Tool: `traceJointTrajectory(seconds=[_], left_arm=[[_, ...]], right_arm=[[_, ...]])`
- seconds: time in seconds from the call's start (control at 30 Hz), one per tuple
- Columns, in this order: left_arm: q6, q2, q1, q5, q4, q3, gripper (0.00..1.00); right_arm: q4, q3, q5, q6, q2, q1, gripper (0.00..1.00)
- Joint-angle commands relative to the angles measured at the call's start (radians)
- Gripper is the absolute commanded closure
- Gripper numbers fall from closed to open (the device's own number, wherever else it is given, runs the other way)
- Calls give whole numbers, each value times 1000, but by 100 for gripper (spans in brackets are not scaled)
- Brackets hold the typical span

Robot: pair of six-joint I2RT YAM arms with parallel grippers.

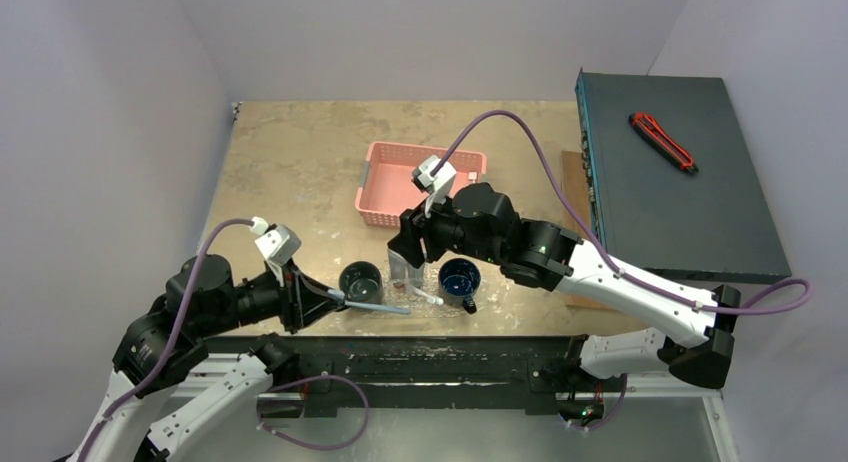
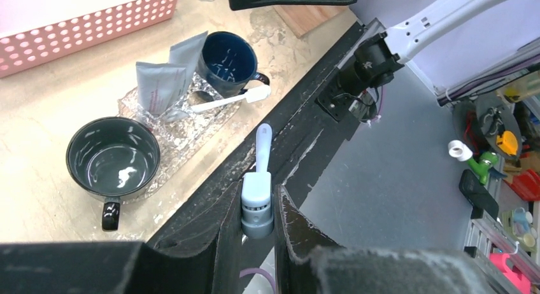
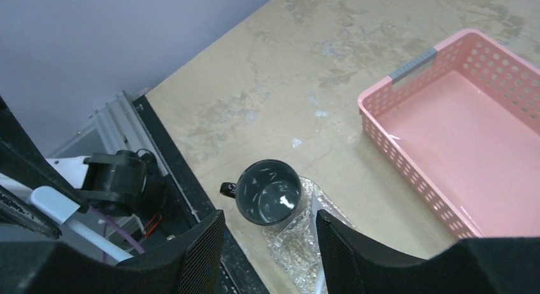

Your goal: Prepare toiletry sets of a toothbrush and toothpaste on the tray

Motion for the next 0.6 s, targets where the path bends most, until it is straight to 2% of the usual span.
traceJointTrajectory(seconds=[0.0, 0.37, 0.47, 0.57], left_arm=[[-45, 48, -78, -159, 23, 11, 100], [-108, 125, -257, -454, -11, 47, 100], [-145, 152, -384, -606, -23, 66, 100], [-191, 213, -577, -811, -52, 101, 100]], right_arm=[[13, -13, 80, 12, -7, -9, 43], [14, -27, 102, 3, -5, -19, 43], [17, -27, 100, 2, -3, -21, 43], [20, -31, 100, 0, -1, -23, 43]])
